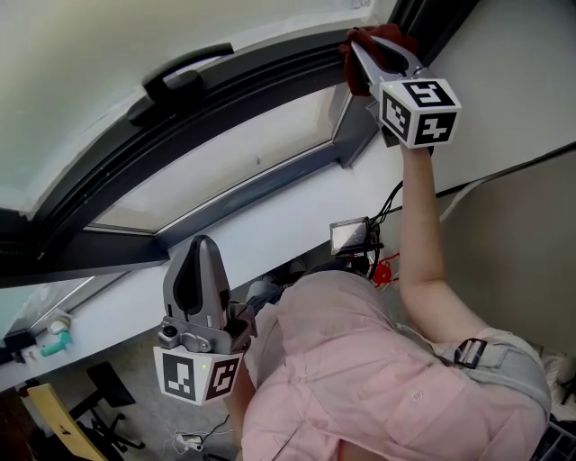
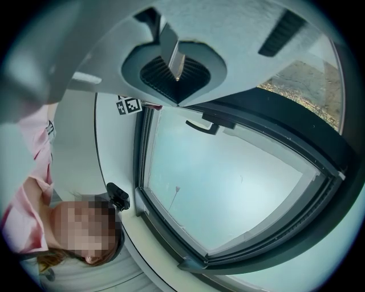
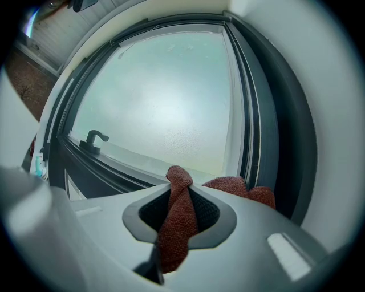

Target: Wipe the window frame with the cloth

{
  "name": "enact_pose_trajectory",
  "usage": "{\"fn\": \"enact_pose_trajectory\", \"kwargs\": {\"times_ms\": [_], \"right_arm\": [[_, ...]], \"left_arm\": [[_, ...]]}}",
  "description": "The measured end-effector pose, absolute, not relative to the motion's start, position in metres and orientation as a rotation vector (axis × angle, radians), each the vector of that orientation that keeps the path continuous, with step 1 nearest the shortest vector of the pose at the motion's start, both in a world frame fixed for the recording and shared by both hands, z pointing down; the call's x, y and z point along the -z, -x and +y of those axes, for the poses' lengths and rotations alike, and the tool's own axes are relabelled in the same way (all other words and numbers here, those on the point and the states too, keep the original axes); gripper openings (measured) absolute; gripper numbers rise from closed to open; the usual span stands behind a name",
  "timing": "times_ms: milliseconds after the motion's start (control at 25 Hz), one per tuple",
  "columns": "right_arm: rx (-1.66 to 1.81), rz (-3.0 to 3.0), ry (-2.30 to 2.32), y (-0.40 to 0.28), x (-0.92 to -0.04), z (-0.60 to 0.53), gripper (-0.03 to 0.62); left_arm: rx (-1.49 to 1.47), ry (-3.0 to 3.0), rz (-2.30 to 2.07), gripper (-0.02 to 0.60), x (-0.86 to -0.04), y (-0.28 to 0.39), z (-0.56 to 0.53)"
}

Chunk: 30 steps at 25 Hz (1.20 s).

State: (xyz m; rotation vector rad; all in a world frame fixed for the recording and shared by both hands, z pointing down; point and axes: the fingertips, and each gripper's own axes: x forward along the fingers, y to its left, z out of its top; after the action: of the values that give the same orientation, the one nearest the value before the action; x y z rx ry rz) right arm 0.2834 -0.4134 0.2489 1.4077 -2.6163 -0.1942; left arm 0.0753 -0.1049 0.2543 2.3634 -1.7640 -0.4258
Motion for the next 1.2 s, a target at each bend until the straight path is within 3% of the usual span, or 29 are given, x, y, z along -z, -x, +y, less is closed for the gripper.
{"fn": "enact_pose_trajectory", "kwargs": {"times_ms": [600, 960, 1200], "right_arm": [[0.295, -2.581, -1.573, -0.279, -0.240, -0.389, 0.072], [0.660, -2.895, -1.172, -0.138, -0.198, -0.297, 0.072], [0.770, -2.826, -0.867, -0.064, -0.227, -0.256, 0.071]], "left_arm": [[0.419, -2.352, -1.759, -0.005, -0.258, -0.077, -0.102], [0.423, -2.346, -1.755, -0.005, -0.257, -0.074, -0.107], [0.435, -2.306, -1.808, -0.005, -0.258, -0.058, -0.100]]}}
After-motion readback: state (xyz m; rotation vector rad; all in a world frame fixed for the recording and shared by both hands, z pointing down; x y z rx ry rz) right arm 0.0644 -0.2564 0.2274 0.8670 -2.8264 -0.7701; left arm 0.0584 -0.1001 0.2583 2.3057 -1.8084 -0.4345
